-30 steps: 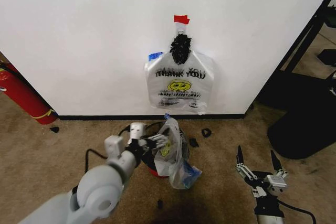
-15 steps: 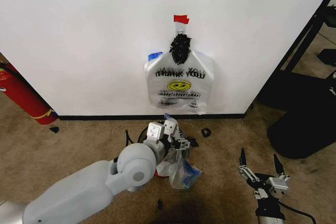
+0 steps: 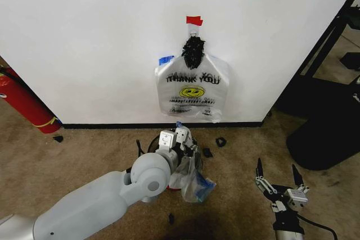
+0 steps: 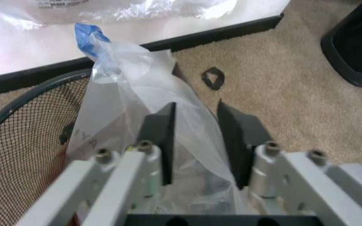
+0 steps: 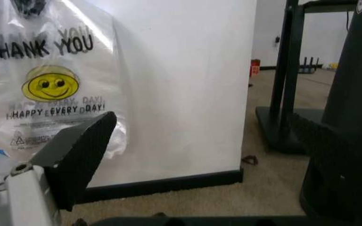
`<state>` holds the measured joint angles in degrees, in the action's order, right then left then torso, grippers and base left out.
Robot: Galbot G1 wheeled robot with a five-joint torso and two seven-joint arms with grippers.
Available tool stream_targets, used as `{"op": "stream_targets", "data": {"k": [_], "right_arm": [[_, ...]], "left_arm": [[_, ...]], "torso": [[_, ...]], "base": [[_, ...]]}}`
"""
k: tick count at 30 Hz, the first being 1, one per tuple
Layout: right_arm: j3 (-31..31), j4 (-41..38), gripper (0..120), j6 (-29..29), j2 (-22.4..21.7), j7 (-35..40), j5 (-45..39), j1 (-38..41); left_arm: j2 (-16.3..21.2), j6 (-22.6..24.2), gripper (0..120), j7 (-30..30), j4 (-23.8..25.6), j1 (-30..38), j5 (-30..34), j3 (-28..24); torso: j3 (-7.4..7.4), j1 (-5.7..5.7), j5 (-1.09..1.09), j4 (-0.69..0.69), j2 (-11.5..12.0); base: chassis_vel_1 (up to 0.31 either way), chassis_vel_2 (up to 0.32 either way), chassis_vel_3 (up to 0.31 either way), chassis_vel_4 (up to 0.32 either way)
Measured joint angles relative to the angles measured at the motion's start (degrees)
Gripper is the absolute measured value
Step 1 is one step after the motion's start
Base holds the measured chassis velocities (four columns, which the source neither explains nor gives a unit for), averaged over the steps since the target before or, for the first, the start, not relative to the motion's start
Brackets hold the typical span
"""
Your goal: Pick up the garbage bag from the wall and place it over the trash bin.
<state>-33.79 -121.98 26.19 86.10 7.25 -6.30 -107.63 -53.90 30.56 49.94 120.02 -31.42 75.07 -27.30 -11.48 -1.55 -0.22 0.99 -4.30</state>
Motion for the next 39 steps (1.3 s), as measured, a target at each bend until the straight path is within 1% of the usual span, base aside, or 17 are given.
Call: {"op": "stream_targets", "data": {"k": [1,3,4,8,13,17,19,21,27,31,32,34,35,37,38,39], "right_arm": [[0.0,0.0,100,0.0,-0.01,0.0,0.0,-0.03],[0.0,-0.09,100,0.0,-0.07,-0.01,0.0,-0.12],[0.0,-0.09,100,0.0,-0.07,-0.01,0.0,-0.12],[0.0,-0.35,100,-0.11,-0.2,-0.03,0.0,-0.16],[0.16,-0.52,100,-0.87,-0.57,-0.05,-0.15,0.13],[1.31,-1.49,100,-4.1,-1.76,-0.07,-2.32,1.19],[1.95,-2.1,100,-6.89,-2.87,-0.06,-3.77,2.53],[2.0,-2.15,100,-7.13,-2.98,-0.06,-3.87,2.67],[2.89,-2.59,100,-10.82,-5.12,0.17,-4.88,5.89],[3.15,-2.5,100,-11.31,-5.07,0.21,-4.75,6.74],[3.21,-2.38,100,-11.33,-4.95,0.21,-4.64,6.78],[3.23,-2.3,100,-11.33,-4.86,0.21,-4.52,6.73],[3.23,-2.3,100,-11.33,-4.86,0.21,-4.52,6.73],[3.21,-2.25,100,-11.26,-4.67,0.2,-4.26,6.36],[3.21,-2.25,100,-11.26,-4.67,0.2,-4.26,6.36],[2.91,-2.26,100,-10.87,-4.39,0.14,-4.18,5.57]], "left_arm": [[-0.05,0.0,24,0.02,-0.11,0.0,0.06,-0.01],[-0.19,0.15,14,0.31,-0.32,-0.01,0.26,-0.04],[-0.19,0.15,14,0.31,-0.32,-0.01,0.26,-0.04],[-0.09,0.45,0,1.37,-0.35,-0.29,0.6,-0.04],[0.96,0.42,0,1.58,0.94,-0.96,1.21,1.15],[3.19,0.32,0,1.55,3.66,-2.86,2.62,4.04],[4.74,0.21,0,1.32,5.37,-4.9,2.84,6.58],[4.86,0.2,0,1.28,5.51,-5.09,2.84,6.83],[7.45,0.09,0,-0.14,8.02,-10.14,2.76,13.06],[7.56,0.1,0,-1.28,9.41,-12.18,2.6,14.8],[7.35,0.18,2,-1.54,9.73,-12.39,2.53,14.84],[7.16,0.32,10,-1.83,9.94,-12.44,2.39,14.78],[7.16,0.32,10,-1.83,9.94,-12.44,2.39,14.78],[6.8,0.76,19,-2.32,10.18,-12.15,2.0,13.78],[6.8,0.76,19,-2.32,10.18,-12.15,2.0,13.78],[6.17,1.06,30,-2.66,10.24,-11.0,1.83,11.49]], "torso": [[0.0,0.0,0.0,0.0,0.0],[0.0,0.0,0.0,0.0,0.0],[0.0,0.0,0.0,0.0,0.0],[0.0,0.01,0.0,0.0,0.0],[0.0,0.01,-0.01,0.0,0.0],[0.0,0.01,-0.01,0.0,0.0],[0.0,0.01,-0.01,0.0,0.0],[0.0,0.01,-0.01,0.0,0.0],[0.0,0.01,-0.01,-0.02,0.0],[0.0,0.01,-0.01,-0.01,0.0],[0.0,0.01,-0.01,-0.01,0.0],[0.0,0.01,-0.01,0.0,0.0],[0.0,0.01,-0.01,0.0,0.0],[0.0,0.01,0.0,0.01,0.0],[0.0,0.01,0.0,0.01,0.0],[0.0,0.01,0.0,0.01,0.0]], "base": [[0.0,0.0,0.0,0.0],[0.0,0.0,0.0,0.0],[0.0,0.0,0.0,0.0],[0.0,0.0,0.0,0.0],[0.0,0.0,0.0,0.0],[0.0,0.0,0.0,0.0],[0.0,0.0,0.0,0.0],[0.0,0.0,0.0,0.0],[0.0,0.0,0.0,0.0],[0.0,0.0,0.0,0.0],[0.0,0.0,0.0,0.0],[0.0,0.0,0.0,0.0],[0.0,0.0,0.0,0.0],[0.0,0.0,0.0,0.0],[0.0,0.0,0.0,0.0],[0.0,0.0,0.0,0.0]]}}
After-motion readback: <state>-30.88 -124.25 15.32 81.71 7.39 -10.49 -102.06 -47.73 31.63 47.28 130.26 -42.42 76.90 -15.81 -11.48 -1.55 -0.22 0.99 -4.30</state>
